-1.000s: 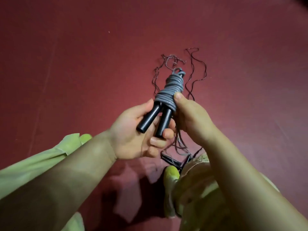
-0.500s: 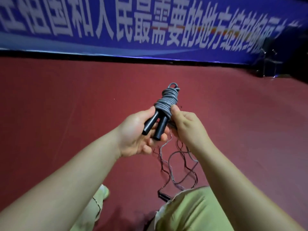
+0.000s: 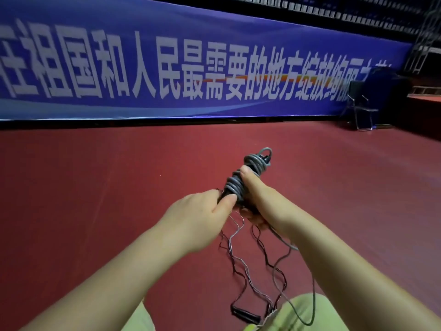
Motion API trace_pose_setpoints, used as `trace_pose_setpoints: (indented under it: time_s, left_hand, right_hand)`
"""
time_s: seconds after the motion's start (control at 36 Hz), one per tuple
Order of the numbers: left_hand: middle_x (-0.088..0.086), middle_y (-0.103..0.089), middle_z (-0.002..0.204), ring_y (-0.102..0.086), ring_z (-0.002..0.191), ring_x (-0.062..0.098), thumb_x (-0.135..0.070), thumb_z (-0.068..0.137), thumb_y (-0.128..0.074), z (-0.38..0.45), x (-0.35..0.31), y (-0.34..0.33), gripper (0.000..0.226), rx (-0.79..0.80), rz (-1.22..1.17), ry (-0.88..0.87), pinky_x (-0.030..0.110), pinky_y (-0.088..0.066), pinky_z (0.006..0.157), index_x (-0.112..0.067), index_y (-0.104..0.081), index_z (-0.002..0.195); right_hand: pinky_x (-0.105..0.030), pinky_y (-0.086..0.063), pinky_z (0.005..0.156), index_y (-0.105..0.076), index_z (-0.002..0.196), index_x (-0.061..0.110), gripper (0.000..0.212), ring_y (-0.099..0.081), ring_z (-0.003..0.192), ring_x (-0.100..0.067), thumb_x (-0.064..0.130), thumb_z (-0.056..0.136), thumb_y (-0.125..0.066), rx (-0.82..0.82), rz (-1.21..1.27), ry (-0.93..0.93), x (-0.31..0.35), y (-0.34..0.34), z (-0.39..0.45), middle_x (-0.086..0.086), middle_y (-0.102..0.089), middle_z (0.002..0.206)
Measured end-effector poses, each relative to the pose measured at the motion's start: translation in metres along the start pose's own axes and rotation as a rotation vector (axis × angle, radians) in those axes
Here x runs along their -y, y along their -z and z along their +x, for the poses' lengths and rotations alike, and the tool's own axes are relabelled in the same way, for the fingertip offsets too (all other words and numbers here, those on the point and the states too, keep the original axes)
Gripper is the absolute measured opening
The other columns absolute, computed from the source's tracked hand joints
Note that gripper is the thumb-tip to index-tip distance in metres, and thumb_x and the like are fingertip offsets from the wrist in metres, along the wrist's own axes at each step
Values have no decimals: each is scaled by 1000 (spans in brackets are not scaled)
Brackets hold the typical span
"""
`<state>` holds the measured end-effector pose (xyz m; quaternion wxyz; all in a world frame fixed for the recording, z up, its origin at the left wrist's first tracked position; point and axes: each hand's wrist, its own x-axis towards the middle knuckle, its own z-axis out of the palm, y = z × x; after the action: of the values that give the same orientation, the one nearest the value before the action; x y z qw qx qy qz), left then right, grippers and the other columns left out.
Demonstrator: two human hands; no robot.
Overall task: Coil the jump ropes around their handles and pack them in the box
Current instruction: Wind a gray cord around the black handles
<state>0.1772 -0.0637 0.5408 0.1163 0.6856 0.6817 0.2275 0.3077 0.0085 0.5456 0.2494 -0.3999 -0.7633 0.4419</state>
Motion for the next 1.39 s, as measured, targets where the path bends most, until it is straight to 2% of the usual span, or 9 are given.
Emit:
trace_pose_setpoints:
  time_s: [0.06, 0.25, 0.42, 0.56, 0.67, 0.72, 0.83, 1.17, 1.39]
  left_hand:
    - [-2, -54, 82, -54, 91, 29, -51, 94, -21, -5, 0, -2, 41, -91, 102, -61, 37, -38, 71, -21, -46, 83]
    - [-1, -56, 79, -52, 83, 27, -57, 84, -13, -13, 1, 7, 51, -180, 159, -118, 39, -40, 70, -19, -47, 85]
    - [-3, -61, 93, -56, 92, 19, -59, 93, -31, -9, 8, 12, 42, 110, -302, -19, 43, -44, 93, -26, -56, 92]
    - [-15, -47, 60, -44, 62, 8, -62, 72, -43, -2, 8, 4, 31, 30, -485, -8, 32, -36, 66, -34, -55, 77]
    - [-17, -50, 62, -46, 62, 5, -63, 74, -49, 1, 4, 0, 35, -22, -512, 2, 30, -37, 65, -34, -58, 91]
    - [-14, -54, 74, -50, 67, 5, -56, 83, -56, 2, 2, 1, 25, -44, -436, -16, 30, -39, 66, -34, -54, 94]
    - [-13, -56, 87, -54, 77, 3, -53, 80, -58, 1, -4, 9, 28, -64, -333, -18, 29, -41, 67, -33, -52, 99]
    - [-8, -57, 103, -55, 95, 15, -45, 78, -68, 10, -4, 5, 37, -86, -226, -9, 36, -46, 83, -31, -48, 106]
    - [-9, -60, 64, -53, 59, 9, -51, 57, -75, 8, -2, 14, 38, 43, -512, -29, 29, -40, 62, -24, -56, 75]
  right_hand:
    - [-29, -30, 47, -50, 65, 20, 59, -34, 46, -13, 69, 90, -28, -43, 254, -175, -3, -2, 2, 2, -44, 61]
    - [-28, -30, 50, -57, 64, 19, 67, -38, 46, -13, 71, 90, -25, -36, -37, -78, 9, 10, -11, 0, -49, 59]
    - [-29, -25, 50, -65, 70, 16, 75, -33, 45, -13, 82, 67, -29, -51, 31, -48, 3, 9, -16, -2, -47, 61]
    - [-29, -22, 47, -60, 72, 17, 63, -32, 47, -14, 76, 71, -36, -33, 137, -81, -2, 14, -26, -5, -46, 63]
    - [-18, -37, 35, -49, 77, 5, 50, -44, 30, -5, 50, 73, -70, 107, 373, 3, 16, 11, -17, -4, -49, 58]
    - [-19, -40, 38, -60, 101, 7, 78, -51, 43, -7, 68, 56, -79, 151, 330, 51, 10, 17, -14, -2, -53, 71]
    - [-21, -27, 41, -66, 96, 11, 85, -39, 47, -14, 81, 73, -26, 63, 54, -42, -1, 36, -28, 0, -54, 66]
    - [-27, -27, 49, -53, 69, 16, 68, -37, 46, -13, 77, 86, -29, -111, 21, -48, 4, 24, -23, -2, -49, 60]
    - [-20, -25, 42, -46, 67, 18, 47, -31, 40, -8, 62, 81, -39, -124, 238, 65, 3, 23, -24, -1, -40, 54]
